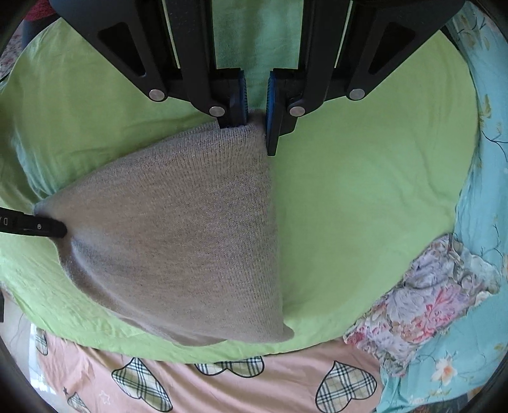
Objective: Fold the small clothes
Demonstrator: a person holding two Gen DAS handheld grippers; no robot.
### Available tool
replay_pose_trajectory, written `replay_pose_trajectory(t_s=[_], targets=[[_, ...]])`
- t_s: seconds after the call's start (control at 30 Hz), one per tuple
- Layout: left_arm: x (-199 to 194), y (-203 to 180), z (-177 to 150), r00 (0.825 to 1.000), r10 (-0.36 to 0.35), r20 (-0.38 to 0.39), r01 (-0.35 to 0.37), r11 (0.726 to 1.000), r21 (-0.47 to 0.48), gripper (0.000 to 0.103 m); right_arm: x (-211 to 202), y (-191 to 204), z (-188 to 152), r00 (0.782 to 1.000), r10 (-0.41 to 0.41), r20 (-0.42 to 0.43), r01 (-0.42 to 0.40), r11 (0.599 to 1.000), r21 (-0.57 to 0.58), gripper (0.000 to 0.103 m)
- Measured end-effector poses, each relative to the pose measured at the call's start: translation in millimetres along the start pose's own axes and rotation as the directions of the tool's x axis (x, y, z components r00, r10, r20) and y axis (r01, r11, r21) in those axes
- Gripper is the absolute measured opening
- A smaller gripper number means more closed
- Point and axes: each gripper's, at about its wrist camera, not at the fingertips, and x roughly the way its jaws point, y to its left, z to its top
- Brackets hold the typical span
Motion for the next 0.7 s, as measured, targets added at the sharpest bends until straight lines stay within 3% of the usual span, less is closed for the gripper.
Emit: replay_pose_trajectory(t_s=[0.1,0.17,0.27,0.43,0.57,0.7], targets=[[-2.1,14.8,5.1,0.995,-0.098,-0.013,0.097,0.995,-0.017,0.008,-3.7,-11.1,0.6,0.999,0.03,-0.013,-0.029,0.997,0.069,0.03],[-7.4,33.5,6.3,0.978,-0.209,-0.02,0.208,0.977,-0.056,0.013,-11.8,-20.1,-2.3,0.998,0.063,-0.024,-0.059,0.991,0.119,0.036],[-16.4,57.5,9.2,0.943,-0.333,-0.016,0.329,0.938,-0.108,0.017,-29.7,-26.0,-0.1,0.995,0.1,0.005,-0.1,0.982,0.16,0.036],[-30.1,74.2,29.6,0.892,-0.449,0.045,0.45,0.879,-0.157,0.017,-54.5,-18.2,29.6,0.985,0.122,0.123,-0.141,0.977,0.158,0.037],[-44.7,68.5,54.2,0.812,-0.579,0.074,0.584,0.803,-0.118,0.03,-48.6,4.6,57.0,0.977,0.16,0.139,-0.174,0.98,0.095,0.038],[-60.9,65.8,67.2,0.828,-0.55,0.112,0.557,0.829,-0.045,0.037,-41.0,18.8,70.7,0.972,0.188,0.143,-0.198,0.978,0.06,0.038]])
